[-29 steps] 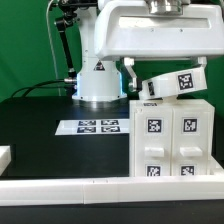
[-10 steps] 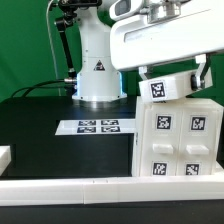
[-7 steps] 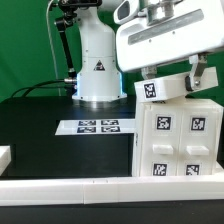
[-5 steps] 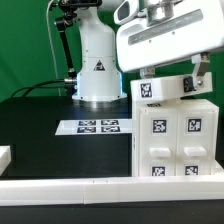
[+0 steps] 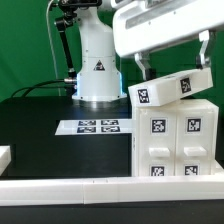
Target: Assemble cabinet
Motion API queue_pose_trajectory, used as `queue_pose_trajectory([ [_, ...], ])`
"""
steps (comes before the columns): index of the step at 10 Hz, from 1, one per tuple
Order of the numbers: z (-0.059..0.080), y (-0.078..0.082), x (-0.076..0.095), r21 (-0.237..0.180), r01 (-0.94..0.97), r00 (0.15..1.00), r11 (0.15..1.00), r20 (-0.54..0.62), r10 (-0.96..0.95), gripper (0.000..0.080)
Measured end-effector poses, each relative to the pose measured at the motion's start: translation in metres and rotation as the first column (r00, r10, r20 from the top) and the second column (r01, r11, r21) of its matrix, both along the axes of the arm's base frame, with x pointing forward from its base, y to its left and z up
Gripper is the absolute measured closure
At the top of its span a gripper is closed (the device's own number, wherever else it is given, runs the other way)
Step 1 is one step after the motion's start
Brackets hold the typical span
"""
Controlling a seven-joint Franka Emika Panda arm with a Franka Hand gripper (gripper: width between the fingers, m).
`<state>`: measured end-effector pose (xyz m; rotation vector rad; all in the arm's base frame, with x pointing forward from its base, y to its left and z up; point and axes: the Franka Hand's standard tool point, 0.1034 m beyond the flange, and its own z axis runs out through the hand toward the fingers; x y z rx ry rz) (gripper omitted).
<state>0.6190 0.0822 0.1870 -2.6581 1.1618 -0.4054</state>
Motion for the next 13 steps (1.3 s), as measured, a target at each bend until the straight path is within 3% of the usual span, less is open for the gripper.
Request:
queue_pose_trajectory([
  [2,0.009,0.0,0.003,0.007,-0.004,1.0,1.0,0.016,0.004,0.0003],
  [4,0.006,0.0,0.002,-0.006,-0.039,0.999,0.999,0.015,0.039,0.0003],
  [6,0.004,0.003,0.003,-0.087,-0.228,0.973,0.97,0.018,0.23,0.0003],
  [9,0.007,0.0,0.006,-0.245,-0.601,0.786,0.761,-0.012,0.618,0.0003],
  [12,0.006,-0.009,0.005,-0.346,-0.81,0.532,0.474,-0.092,0.842,0.0003],
  [13,0.006,-0.009,0.005,-0.359,-0.832,0.488,0.423,-0.109,0.866,0.0003],
])
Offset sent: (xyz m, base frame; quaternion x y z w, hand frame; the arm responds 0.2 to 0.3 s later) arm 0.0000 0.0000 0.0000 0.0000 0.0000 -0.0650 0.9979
